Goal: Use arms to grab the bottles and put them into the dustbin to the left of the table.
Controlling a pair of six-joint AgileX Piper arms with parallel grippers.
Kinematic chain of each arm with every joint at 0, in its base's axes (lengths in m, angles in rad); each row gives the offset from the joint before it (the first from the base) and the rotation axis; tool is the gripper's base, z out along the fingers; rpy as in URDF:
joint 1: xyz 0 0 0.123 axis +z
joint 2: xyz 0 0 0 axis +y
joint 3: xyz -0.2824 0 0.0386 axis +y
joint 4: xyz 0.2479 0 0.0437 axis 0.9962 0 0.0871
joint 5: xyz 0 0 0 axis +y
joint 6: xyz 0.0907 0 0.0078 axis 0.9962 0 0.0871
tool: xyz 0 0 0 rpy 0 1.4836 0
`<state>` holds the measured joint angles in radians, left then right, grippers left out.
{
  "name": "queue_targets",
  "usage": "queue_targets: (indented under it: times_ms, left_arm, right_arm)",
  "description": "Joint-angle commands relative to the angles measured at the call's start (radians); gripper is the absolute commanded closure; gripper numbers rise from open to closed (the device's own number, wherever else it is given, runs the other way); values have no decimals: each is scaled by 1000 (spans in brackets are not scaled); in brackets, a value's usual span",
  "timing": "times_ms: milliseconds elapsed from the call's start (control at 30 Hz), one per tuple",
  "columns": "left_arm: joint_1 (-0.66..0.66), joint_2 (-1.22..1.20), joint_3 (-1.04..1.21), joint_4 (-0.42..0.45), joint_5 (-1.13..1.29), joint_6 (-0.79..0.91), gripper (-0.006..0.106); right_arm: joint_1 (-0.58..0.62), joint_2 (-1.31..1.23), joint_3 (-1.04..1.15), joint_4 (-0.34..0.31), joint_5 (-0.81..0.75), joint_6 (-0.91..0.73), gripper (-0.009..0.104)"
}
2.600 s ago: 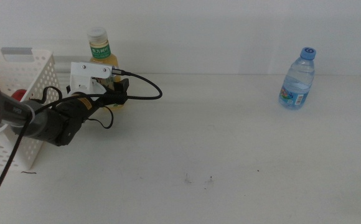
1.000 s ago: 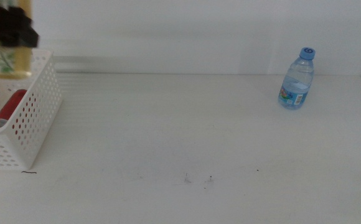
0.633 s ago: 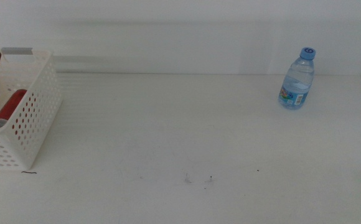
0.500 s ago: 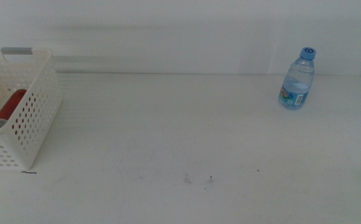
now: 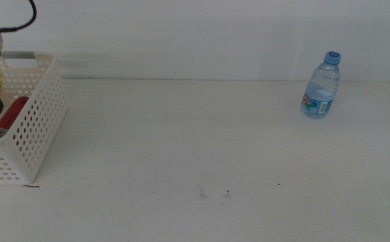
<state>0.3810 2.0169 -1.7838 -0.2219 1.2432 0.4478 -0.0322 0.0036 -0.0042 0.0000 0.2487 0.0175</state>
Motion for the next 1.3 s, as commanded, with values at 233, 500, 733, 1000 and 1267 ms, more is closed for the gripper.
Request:
queue_targets:
  times_ms: [233,500,733,1000,1267]
  left_arm:
    - [-4,36,-24,69,-22,19,62]
    - [-17,29,-26,67,-22,17,7]
    - [-127,-94,-26,198,-22,-89,7]
    - [-271,-371,72,196,-30,-134,7]
    - [-402,-793,418,10,-275,-41,7]
  right_arm:
    - [-8,-4,4,-6,-10,-9,18]
    - [-8,-4,4,-6,-10,-9,18]
    - [-8,-4,4,-6,-10,-9,18]
    - [-8,-4,4,-6,-10,-9,18]
    - [-8,-4,4,-6,-10,-9,18]
